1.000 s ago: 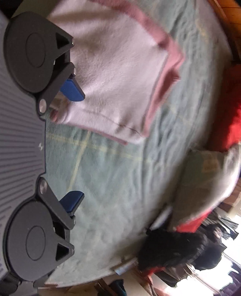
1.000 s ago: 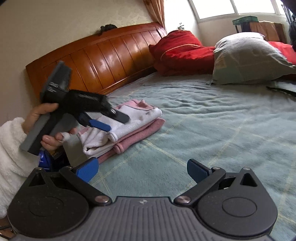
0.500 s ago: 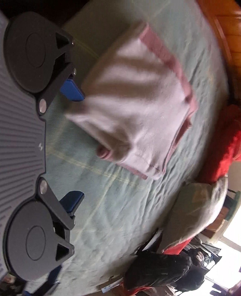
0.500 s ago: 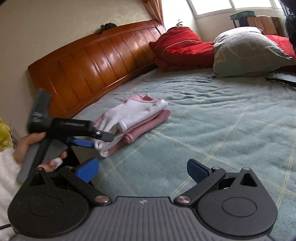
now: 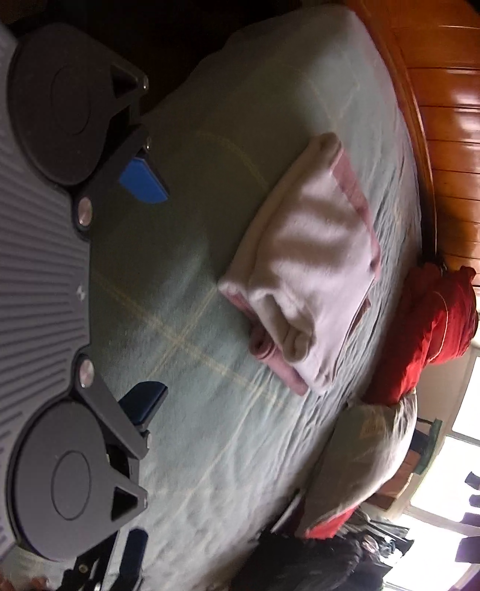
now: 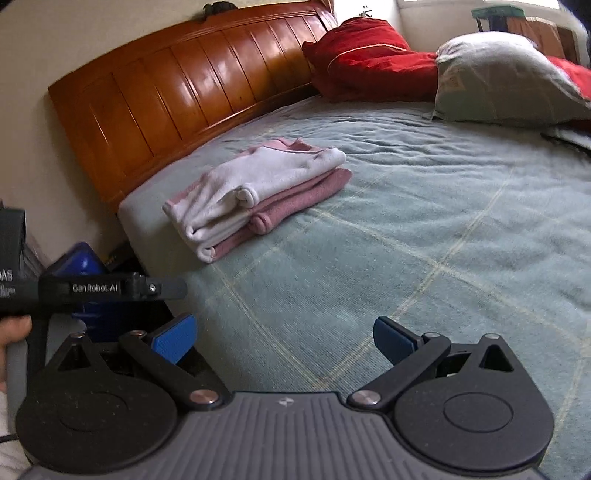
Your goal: Fold clothes
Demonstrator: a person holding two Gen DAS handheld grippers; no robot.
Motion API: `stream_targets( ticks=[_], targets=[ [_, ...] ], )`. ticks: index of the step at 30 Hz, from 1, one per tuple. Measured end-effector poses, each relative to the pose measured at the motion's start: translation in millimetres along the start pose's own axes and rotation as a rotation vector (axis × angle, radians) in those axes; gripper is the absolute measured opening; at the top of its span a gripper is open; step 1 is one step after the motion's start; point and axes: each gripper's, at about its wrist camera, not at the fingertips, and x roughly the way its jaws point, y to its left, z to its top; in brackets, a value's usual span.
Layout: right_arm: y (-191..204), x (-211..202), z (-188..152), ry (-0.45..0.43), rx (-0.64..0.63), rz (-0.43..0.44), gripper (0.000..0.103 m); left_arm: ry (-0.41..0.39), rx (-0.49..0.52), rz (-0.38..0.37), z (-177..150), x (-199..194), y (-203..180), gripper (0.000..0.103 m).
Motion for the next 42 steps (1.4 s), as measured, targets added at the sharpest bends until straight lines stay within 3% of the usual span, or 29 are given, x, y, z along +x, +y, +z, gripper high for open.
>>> stream_targets(
  ticks=[4, 9, 14, 21, 27, 42],
  targets=[
    [5.7, -0.2, 1.1, 0.007, -0.007, -0.008, 0.103, -0.029, 0.015, 0.039, -2.5, -6.5, -4.1, 0.102],
    [15.3, 5.2, 6.7, 0.018, -0.037, -0.014, 0.103, -0.044, 0.085, 0.161, -10.4, -13.8, -16.5, 0.102],
    [24.4, 8.8, 12.4, 0.026, -0.069, -0.027, 0.103, -0.041, 0.06, 0.126, -12.9, -23.1, -14.7, 0.102],
    [32.9, 7.0, 10.6, 0.025, -0.112, -0.019, 0.103, -0.075, 0.122, 0.23, -16.2, -41.2, -24.9, 0.102],
    [35.5, 1.1, 5.3, 0.021, -0.115, -0.008, 0.103, -0.08, 0.146, 0.187, -19.2, -59.8, -33.8, 0.102],
    [38.8, -36.5, -10.6, -0.026, -0.132, -0.092, 0.103, -0.088, 0.189, 0.192, -36.6, -80.6, -70.3, 0.102]
  ],
)
